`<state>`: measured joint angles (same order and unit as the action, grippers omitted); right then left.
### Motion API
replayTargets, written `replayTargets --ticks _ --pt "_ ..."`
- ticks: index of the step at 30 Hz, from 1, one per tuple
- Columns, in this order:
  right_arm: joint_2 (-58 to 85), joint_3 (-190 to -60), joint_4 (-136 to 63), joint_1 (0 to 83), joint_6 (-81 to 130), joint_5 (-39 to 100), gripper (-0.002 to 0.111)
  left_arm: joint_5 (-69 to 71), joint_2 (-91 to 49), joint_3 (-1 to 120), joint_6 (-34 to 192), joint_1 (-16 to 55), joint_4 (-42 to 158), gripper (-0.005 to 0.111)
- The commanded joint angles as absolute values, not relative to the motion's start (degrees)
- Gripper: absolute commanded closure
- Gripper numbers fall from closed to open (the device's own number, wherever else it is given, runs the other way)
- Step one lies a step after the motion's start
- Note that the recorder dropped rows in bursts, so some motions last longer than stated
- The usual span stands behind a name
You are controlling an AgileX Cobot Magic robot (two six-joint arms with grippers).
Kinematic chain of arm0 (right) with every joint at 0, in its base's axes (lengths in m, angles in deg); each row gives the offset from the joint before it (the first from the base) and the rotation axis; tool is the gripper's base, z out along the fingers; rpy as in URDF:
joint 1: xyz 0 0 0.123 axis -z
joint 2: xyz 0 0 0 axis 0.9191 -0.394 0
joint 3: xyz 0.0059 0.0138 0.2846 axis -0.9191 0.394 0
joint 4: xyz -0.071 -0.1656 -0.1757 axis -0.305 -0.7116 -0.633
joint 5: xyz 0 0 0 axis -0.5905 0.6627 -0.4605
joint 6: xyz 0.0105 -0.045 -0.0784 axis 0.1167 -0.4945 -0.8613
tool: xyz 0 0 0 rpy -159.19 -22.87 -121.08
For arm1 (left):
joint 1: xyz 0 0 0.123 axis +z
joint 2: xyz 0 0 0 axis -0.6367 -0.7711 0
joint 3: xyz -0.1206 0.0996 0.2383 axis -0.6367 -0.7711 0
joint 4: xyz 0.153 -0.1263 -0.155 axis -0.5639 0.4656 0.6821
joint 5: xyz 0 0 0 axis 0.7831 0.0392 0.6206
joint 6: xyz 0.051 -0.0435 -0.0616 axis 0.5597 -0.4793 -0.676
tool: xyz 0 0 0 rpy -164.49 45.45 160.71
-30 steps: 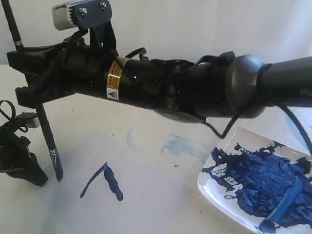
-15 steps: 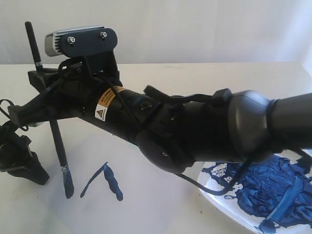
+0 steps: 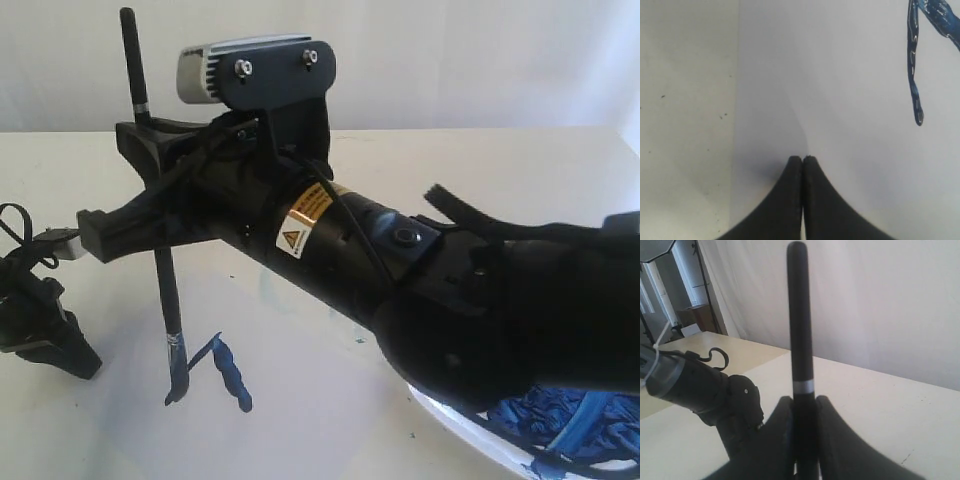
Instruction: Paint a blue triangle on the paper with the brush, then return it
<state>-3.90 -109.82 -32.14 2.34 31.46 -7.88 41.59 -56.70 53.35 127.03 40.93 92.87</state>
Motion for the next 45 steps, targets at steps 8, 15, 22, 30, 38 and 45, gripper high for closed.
replayTargets --ticks 8,15,22,30,38,45 --pt "-2.5 -107.7 -41.0 2.2 37.0 -7.3 0.108 42.6 -56.6 52.8 127.0 41.1 93.5 0.107" --pt "-5.2 -107.8 -40.7 2.2 37.8 -16.8 0.108 43.0 -56.6 52.8 127.0 41.1 93.5 0.107" --pt "-10.7 -109.9 -32.9 2.4 37.7 -18.9 0.108 43.1 -56.6 52.8 127.0 41.1 93.5 0.107" --pt "-15.4 -114.0 -29.6 2.4 36.1 -18.0 0.108 43.1 -56.6 52.8 127.0 41.1 93.5 0.107" --pt "-16.3 -114.1 -22.6 2.8 33.5 -16.7 0.108 42.9 -56.6 52.8 127.0 41.1 93.5 0.107" --pt "-16.3 -114.1 -22.6 2.8 33.7 -15.4 0.108 42.9 -56.6 52.8 127.0 41.1 93.5 0.107"
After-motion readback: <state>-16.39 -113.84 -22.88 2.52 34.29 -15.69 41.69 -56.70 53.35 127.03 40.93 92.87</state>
